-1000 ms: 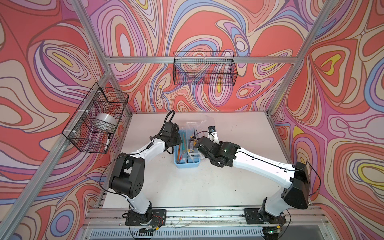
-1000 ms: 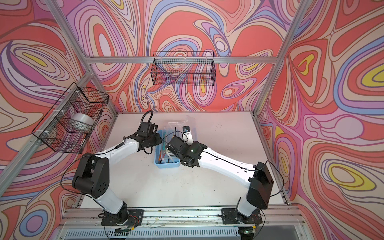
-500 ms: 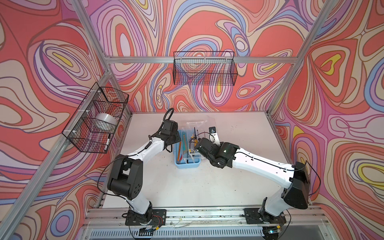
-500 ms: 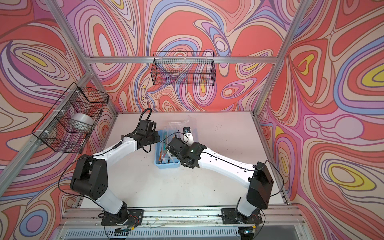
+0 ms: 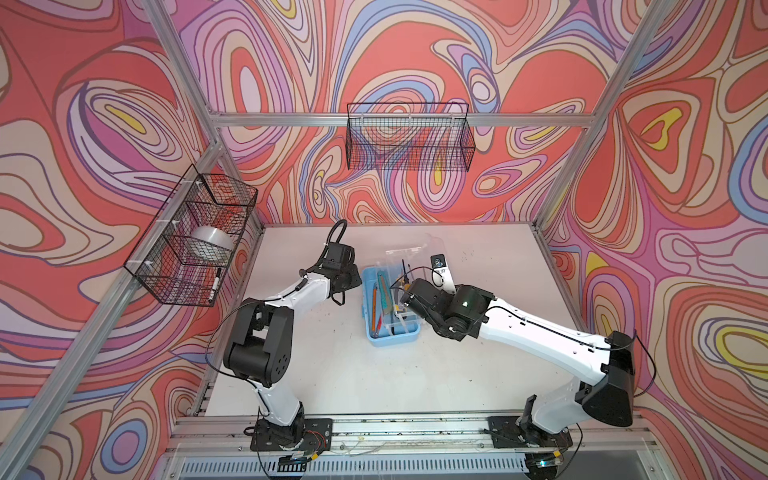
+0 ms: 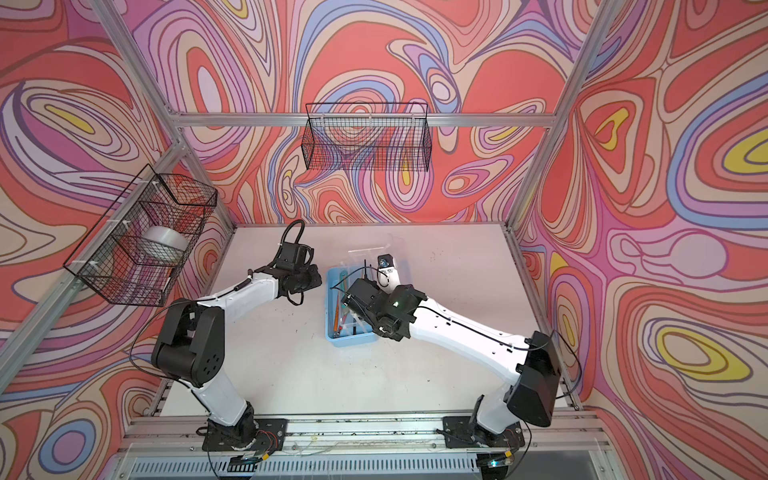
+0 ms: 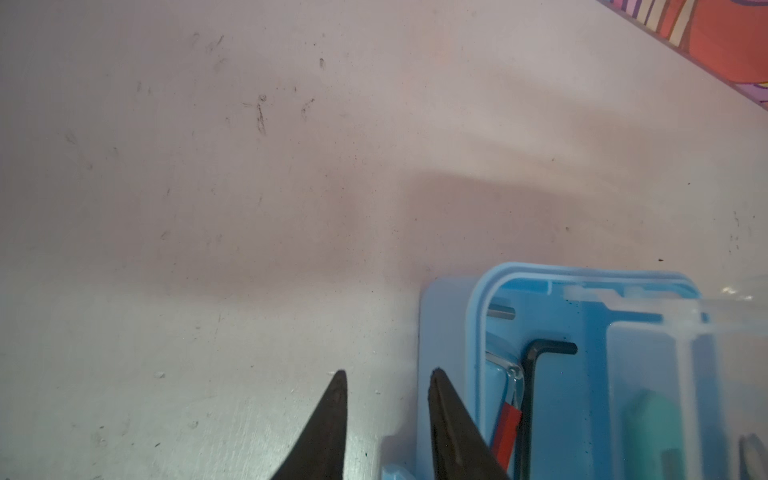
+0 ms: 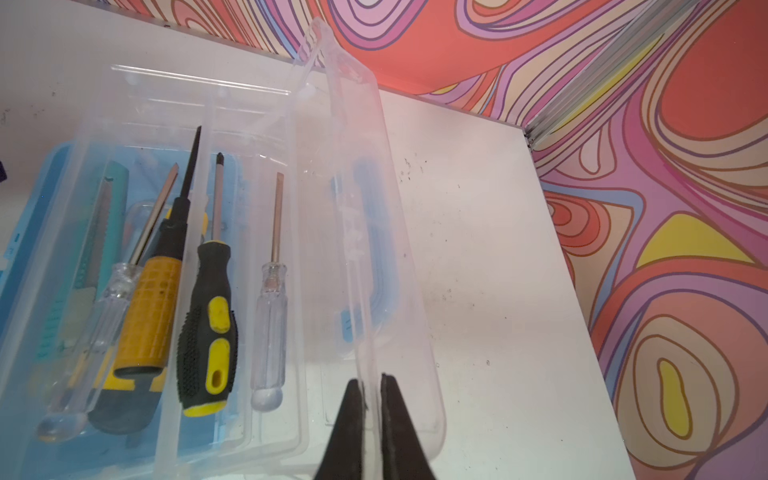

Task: Pack the tool kit
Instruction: 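Lower the clear lid with right gripper while left gripper holds the box, then press the clear lid down onto the box with the right gripper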

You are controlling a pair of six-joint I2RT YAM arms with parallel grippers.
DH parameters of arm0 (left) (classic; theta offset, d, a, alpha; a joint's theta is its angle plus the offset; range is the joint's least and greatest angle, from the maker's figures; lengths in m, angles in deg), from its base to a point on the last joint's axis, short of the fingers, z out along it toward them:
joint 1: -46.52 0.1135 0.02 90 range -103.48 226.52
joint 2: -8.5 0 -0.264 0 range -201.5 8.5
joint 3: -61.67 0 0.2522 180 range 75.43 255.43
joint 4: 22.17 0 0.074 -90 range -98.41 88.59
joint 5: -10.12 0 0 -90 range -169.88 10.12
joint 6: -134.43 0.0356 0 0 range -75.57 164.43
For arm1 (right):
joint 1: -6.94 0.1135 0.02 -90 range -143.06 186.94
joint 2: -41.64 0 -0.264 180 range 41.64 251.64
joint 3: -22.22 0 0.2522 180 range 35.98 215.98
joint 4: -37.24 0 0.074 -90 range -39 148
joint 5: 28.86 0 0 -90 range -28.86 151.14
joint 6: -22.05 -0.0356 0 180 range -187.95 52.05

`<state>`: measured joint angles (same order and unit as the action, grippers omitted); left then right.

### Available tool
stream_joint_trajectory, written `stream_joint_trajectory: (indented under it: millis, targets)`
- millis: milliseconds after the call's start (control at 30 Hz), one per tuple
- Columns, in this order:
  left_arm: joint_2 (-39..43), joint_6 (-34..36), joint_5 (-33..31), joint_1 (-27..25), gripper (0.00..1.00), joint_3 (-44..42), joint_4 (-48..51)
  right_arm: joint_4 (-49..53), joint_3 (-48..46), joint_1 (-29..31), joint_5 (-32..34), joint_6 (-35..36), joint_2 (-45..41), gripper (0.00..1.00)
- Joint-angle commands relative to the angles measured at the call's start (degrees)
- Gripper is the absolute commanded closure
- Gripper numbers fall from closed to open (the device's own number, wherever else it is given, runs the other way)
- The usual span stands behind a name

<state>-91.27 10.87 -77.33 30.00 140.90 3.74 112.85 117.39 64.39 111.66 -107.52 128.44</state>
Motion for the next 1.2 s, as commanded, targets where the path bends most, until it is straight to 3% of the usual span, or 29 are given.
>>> stream_joint_trajectory:
  millis: [0,233,633,833,1000,1167]
  targets:
    - [-0.34,-0.48,1.84,-0.35,0.66,-0.25,-2.98,-3.14,0.69,0.18,4.33,-1.27,-1.75,1.0]
    - [-1.91,-0.92,2.78,-0.49,0.69,-0.54,-3.77,-5.98,3.14,3.53,2.8,3.4,1.63,1.0]
    - [-2.21,-0.73,1.76,-0.54,0.72,-2.17,-5.64,2.72,16.29,13.66,6.76,2.17,13.45,1.0]
    - [-2.89,-1.46,3.1,-0.54,0.73,-3.18,-7.91,1.95,21.68,16.71,2.66,3.63,19.17,1.0]
    - [-2.8,-2.02,3.39,-0.53,0.72,-3.51,-8.59,-5.46,21.49,17.54,-6.38,7.93,20.37,0.69]
    - [-2.54,-3.15,3.23,-0.54,0.75,-3.93,-9.31,-11.03,20.51,17.52,-9.95,9.51,19.56,0.6]
